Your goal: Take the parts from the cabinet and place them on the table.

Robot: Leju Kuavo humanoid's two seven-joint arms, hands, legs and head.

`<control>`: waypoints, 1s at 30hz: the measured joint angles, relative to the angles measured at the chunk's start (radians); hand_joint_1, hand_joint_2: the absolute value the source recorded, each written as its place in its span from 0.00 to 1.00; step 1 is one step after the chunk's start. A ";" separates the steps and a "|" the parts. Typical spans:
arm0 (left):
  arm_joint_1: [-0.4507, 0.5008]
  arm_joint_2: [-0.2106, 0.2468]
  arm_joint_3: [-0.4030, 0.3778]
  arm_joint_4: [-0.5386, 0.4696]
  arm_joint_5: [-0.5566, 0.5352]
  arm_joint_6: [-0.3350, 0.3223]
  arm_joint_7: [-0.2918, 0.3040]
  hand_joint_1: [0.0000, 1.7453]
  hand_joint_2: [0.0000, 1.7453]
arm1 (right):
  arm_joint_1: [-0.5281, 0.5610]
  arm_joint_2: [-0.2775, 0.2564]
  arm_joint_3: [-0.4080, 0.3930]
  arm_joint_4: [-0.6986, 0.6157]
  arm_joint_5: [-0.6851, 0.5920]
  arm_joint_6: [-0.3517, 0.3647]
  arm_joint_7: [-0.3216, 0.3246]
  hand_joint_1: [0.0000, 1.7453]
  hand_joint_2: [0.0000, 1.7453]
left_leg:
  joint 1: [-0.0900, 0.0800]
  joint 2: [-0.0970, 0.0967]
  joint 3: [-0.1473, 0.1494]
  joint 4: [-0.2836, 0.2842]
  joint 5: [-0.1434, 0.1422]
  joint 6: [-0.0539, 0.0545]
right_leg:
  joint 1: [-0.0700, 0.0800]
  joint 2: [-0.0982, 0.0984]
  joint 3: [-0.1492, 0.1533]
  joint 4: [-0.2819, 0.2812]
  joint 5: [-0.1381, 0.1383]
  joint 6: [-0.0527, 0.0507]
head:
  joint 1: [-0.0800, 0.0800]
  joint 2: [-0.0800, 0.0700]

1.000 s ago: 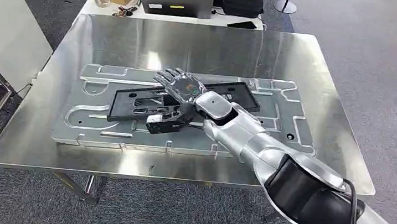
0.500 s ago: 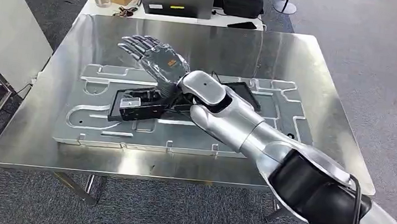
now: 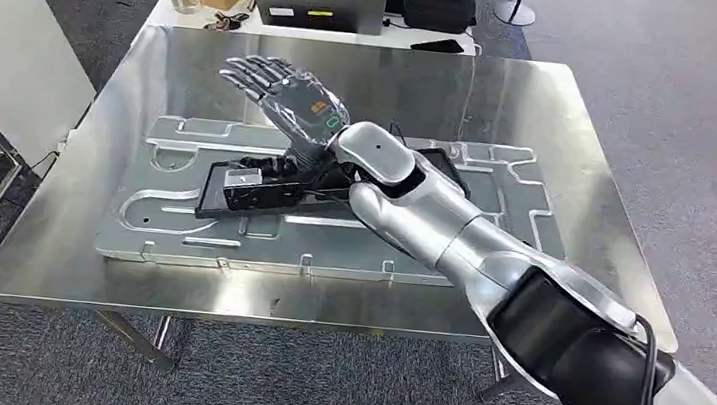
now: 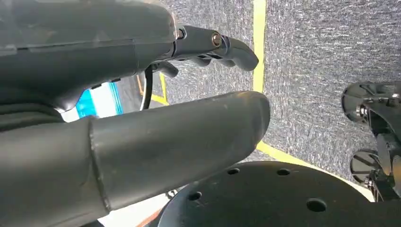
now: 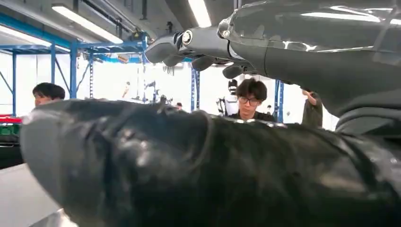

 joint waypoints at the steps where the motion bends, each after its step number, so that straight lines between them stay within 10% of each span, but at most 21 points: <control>1: 0.000 0.000 0.000 0.000 0.000 0.000 0.000 0.00 0.00 | 0.000 0.000 0.000 0.002 0.000 -0.002 0.001 0.00 0.00 | 0.000 0.000 0.000 0.000 0.000 0.000 | 0.000 0.000 0.000 0.000 0.000 0.000 | 0.000 0.000; 30: 0.000 0.011 -0.023 0.000 -0.012 -0.006 0.004 0.00 0.00 | 0.000 -0.016 -0.002 0.014 0.005 -0.031 -0.001 0.00 0.00 | -0.004 0.000 -0.007 0.011 -0.003 0.009 | -0.007 0.000 -0.001 -0.001 0.005 0.009 | 0.000 0.000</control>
